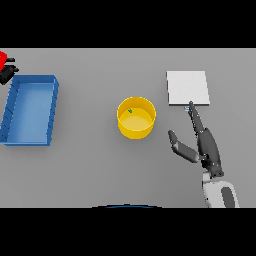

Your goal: Pick up the red beaker and tilt it to pour out 1 green nut into yellow bowl. Pick up the yellow bowl and place it on the metallic measuring scale.

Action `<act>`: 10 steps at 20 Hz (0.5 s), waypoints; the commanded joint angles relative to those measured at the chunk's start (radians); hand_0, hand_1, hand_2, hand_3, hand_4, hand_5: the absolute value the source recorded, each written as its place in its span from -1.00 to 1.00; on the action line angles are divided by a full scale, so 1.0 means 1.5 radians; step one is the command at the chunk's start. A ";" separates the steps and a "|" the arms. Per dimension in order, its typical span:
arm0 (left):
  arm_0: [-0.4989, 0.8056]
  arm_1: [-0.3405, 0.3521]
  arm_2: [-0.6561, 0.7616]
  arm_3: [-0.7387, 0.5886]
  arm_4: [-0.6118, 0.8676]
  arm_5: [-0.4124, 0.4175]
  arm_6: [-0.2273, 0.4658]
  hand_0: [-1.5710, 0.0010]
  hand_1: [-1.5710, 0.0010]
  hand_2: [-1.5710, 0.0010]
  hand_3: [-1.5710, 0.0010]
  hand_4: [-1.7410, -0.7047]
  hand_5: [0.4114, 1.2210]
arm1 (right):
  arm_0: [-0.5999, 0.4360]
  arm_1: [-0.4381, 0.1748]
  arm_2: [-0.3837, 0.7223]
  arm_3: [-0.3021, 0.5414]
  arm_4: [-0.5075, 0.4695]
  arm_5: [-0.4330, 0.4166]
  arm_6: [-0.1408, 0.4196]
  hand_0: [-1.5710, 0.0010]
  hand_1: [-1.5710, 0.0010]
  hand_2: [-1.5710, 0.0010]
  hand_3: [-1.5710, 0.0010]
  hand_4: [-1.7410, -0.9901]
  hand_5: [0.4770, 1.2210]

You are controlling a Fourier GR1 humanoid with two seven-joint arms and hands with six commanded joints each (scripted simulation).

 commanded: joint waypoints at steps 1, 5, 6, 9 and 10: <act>0.024 0.004 -0.004 -0.033 0.008 0.013 0.009 -1.00 -1.00 -1.00 -1.00 -1.00 0.83 | -0.007 -0.004 -0.007 0.002 -0.008 0.002 0.006 1.00 1.00 1.00 1.00 0.51 -0.47; 0.096 0.019 -0.016 -0.122 0.029 0.048 0.062 -1.00 -1.00 -1.00 -1.00 -1.00 0.27 | -0.004 -0.001 -0.005 0.009 -0.007 0.001 -0.003 1.00 1.00 1.00 1.00 0.55 -0.48; 0.096 0.019 -0.016 -0.129 0.031 0.047 0.082 -1.00 -1.00 -1.00 -1.00 -0.83 0.13 | -0.007 0.001 -0.006 0.011 -0.009 0.002 -0.001 1.00 1.00 1.00 1.00 0.56 -0.48; 0.124 0.043 -0.022 -0.193 0.057 -0.021 0.072 -0.50 -0.37 -0.30 -0.34 -0.02 -0.19 | -0.012 0.000 -0.007 0.004 -0.009 0.000 0.007 1.00 1.00 1.00 1.00 0.57 -0.48; 0.133 0.046 -0.017 -0.208 0.079 -0.045 0.062 -0.20 -0.09 -0.04 -0.07 0.19 -0.27 | -0.006 -0.002 -0.007 0.001 -0.009 0.001 0.002 1.00 1.00 1.00 1.00 0.58 -0.48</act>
